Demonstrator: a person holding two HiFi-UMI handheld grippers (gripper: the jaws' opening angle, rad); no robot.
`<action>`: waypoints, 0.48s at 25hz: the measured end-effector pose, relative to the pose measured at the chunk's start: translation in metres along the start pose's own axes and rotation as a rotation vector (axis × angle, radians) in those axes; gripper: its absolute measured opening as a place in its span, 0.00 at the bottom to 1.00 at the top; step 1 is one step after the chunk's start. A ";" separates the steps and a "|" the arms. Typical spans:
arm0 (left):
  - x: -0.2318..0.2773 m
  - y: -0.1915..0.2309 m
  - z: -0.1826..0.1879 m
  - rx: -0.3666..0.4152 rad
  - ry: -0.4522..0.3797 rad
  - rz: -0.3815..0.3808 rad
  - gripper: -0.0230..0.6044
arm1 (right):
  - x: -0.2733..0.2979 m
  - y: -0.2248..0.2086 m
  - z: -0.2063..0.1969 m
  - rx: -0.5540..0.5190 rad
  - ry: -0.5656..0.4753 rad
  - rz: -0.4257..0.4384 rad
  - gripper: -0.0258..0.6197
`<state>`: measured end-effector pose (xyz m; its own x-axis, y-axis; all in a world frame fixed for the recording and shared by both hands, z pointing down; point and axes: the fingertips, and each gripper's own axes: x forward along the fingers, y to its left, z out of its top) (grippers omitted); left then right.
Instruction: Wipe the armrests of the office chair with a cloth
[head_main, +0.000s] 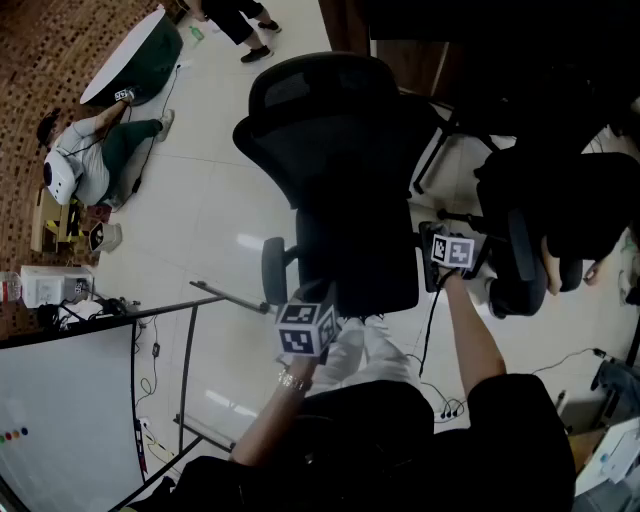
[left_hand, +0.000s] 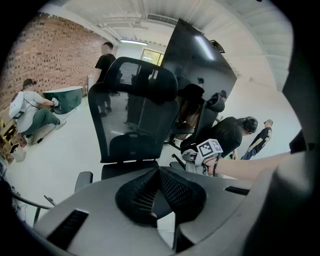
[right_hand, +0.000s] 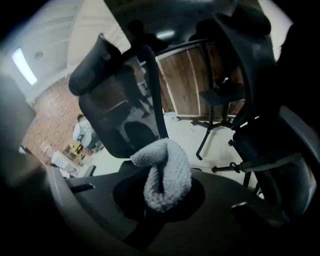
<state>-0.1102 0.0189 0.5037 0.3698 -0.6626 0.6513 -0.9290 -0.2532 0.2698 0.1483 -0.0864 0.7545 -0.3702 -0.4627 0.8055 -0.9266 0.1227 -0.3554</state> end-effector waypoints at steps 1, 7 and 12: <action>0.009 -0.001 -0.004 -0.015 0.012 -0.009 0.03 | 0.017 -0.010 -0.001 -0.055 0.042 -0.028 0.07; 0.040 -0.009 -0.025 -0.086 0.059 -0.036 0.03 | 0.076 -0.056 -0.003 -0.099 0.151 -0.112 0.07; 0.048 -0.014 -0.042 -0.051 0.102 -0.024 0.03 | 0.090 -0.078 -0.030 -0.166 0.261 -0.200 0.07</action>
<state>-0.0791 0.0200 0.5612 0.3942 -0.5807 0.7123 -0.9188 -0.2302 0.3207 0.1852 -0.1112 0.8686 -0.1652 -0.2554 0.9526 -0.9724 0.2033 -0.1141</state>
